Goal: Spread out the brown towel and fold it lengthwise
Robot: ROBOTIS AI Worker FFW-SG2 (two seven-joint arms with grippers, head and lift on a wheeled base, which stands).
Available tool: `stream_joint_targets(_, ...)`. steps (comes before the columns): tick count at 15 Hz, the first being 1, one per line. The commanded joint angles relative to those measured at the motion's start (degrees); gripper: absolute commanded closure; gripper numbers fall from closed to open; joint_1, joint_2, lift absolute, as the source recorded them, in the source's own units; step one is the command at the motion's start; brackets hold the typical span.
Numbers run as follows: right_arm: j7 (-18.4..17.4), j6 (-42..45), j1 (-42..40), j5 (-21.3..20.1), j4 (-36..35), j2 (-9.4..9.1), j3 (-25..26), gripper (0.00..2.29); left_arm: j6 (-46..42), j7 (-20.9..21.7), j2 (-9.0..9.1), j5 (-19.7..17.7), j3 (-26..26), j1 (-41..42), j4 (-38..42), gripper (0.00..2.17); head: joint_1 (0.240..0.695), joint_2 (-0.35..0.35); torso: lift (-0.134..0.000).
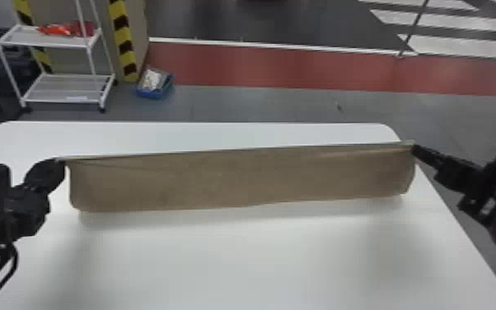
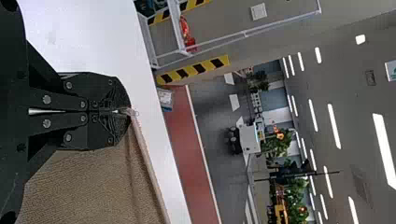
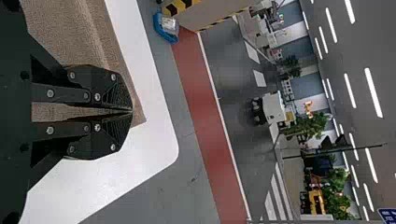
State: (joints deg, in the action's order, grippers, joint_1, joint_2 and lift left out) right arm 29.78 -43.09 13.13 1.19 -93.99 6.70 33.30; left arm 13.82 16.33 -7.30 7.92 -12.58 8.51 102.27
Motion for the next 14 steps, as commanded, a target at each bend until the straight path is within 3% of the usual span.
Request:
stream_joint_targets(1,-1.5,2.5,1.1,-1.1,2.0,0.59,-2.6,1.03,0.0,0.0,-0.09,0.8,0.6,-3.6,-2.8,1.97,0.695,-0.123,-0.124)
stream_joint_targets(5,-2.9,4.5,3.7,-4.1,6.2,0.77,-6.0,1.03,2.3,0.0,-0.26,4.9,2.6,-8.9,-8.2,1.97,0.695,-0.11,-0.124)
stream_joint_targets(14,-6.7,11.1,5.4,-8.9,13.3,0.77,-10.3,1.02,2.7,-2.3,-1.23,8.2,6.0,-12.6,-14.6,1.95,0.695,-0.09,-0.124)
